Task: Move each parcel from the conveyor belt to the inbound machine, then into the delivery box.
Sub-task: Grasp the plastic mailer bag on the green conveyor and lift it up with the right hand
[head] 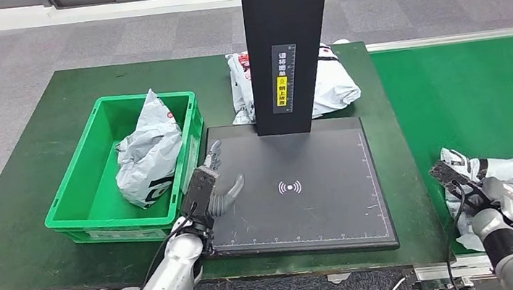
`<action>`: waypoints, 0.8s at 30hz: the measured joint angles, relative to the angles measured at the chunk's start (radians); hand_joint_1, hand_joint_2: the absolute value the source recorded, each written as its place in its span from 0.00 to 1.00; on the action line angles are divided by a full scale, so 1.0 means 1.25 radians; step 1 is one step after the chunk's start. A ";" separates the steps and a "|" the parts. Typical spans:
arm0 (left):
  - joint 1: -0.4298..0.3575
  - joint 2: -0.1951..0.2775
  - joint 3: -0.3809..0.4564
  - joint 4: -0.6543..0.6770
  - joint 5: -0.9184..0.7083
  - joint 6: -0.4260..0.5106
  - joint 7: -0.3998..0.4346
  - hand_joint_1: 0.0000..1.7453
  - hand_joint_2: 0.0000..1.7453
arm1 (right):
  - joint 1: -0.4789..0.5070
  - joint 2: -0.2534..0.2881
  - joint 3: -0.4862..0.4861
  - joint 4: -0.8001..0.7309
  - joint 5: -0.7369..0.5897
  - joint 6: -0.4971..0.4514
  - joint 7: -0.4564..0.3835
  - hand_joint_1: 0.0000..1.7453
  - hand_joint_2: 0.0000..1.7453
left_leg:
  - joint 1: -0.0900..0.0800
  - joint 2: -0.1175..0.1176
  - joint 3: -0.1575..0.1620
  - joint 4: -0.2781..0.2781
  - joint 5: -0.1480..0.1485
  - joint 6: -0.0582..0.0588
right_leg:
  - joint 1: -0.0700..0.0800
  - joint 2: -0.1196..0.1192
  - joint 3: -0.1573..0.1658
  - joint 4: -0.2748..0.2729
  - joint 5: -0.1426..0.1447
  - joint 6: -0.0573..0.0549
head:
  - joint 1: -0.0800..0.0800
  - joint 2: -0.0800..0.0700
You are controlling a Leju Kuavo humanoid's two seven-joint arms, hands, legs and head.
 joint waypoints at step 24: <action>0.070 0.017 0.049 -0.119 -0.035 0.033 0.026 0.00 1.00 | 0.106 0.121 0.041 -0.388 -0.176 -0.281 -0.187 1.00 1.00 | 0.000 -0.001 -0.002 0.000 0.000 0.000 | 0.000 -0.001 -0.001 0.001 0.000 0.000 | 0.000 0.000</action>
